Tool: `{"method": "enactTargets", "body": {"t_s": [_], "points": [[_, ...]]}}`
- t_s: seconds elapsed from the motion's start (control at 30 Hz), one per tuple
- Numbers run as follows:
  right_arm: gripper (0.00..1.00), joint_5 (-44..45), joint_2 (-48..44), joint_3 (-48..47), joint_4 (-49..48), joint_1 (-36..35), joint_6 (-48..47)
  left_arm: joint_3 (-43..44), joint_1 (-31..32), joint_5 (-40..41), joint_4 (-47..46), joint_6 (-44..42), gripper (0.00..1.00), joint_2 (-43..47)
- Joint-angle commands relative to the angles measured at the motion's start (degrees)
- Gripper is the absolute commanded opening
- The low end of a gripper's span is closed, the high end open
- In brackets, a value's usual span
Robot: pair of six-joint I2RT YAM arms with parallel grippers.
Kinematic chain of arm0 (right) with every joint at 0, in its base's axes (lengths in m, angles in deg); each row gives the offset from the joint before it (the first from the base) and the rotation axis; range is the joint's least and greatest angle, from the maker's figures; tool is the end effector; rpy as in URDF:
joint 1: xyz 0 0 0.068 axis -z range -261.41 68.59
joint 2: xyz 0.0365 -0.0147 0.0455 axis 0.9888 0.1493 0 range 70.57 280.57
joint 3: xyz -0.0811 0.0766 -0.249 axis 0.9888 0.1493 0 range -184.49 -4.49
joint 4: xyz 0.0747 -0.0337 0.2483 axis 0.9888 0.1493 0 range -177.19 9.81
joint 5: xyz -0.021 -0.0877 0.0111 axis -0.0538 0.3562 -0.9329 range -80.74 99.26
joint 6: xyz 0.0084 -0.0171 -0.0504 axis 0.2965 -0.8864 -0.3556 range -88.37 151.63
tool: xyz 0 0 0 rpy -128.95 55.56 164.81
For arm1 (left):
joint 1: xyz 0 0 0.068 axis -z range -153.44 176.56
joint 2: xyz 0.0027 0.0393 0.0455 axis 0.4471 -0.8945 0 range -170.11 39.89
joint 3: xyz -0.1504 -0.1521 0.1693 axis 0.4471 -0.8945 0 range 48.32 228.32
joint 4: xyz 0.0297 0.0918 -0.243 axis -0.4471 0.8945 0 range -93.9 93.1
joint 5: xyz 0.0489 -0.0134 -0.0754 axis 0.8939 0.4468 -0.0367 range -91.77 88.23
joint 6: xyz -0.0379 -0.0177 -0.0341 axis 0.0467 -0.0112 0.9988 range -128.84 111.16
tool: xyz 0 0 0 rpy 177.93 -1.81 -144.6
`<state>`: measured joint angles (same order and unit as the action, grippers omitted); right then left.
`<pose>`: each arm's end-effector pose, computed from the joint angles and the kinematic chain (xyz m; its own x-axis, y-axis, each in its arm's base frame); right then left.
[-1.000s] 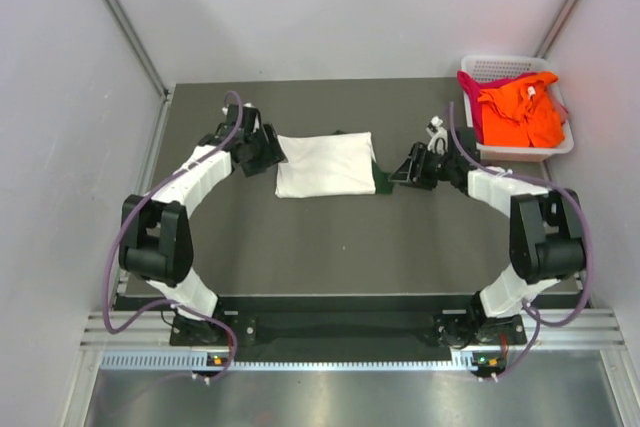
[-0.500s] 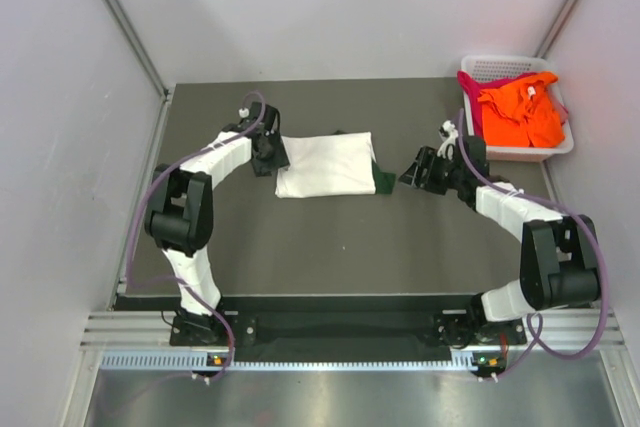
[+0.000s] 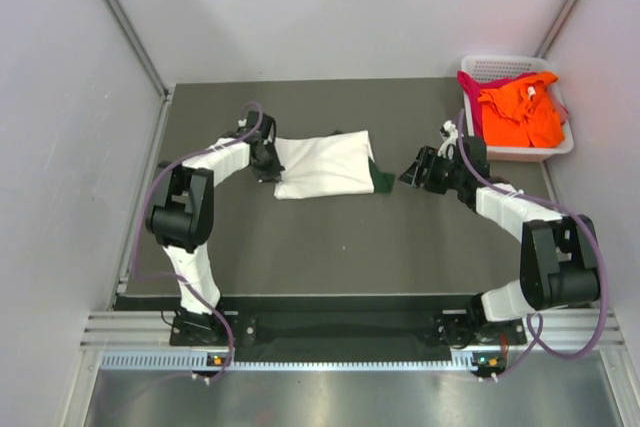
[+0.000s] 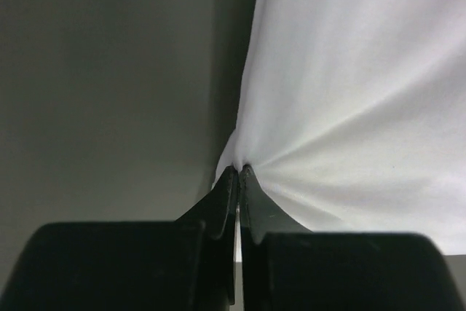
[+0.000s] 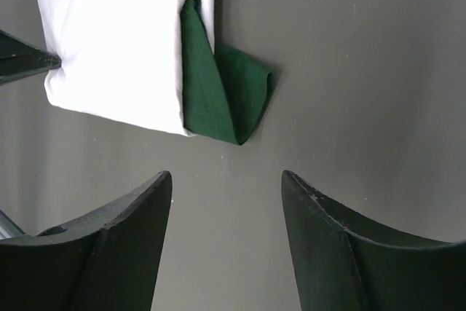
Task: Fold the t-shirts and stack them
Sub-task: Neatly place the folded tshirt to the corner
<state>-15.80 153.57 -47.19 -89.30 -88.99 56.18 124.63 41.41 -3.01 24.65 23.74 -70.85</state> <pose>0.2923 0.0542 0.1972 -0.7442 0.2808 -0.6061 -0.1540 0.8107 0.5648 0.3857 -0.1029 0.1737 -0.8687 -0.3266 -0.3725 -0.2397 0.9351 -0.2610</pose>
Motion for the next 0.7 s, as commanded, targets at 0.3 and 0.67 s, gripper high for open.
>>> {"method": "enactTargets", "body": {"t_s": [0.3,0.67], "points": [[0.60,-2.3,0.8,1.6,-6.7,0.8,1.8,-4.7,-21.4,33.6,6.8,-4.1,0.00,12.1],[0.63,-2.1,0.2,2.6,-7.0,0.9,1.6,-1.7,-24.7,31.6,9.1,2.0,0.99,22.1]]}}
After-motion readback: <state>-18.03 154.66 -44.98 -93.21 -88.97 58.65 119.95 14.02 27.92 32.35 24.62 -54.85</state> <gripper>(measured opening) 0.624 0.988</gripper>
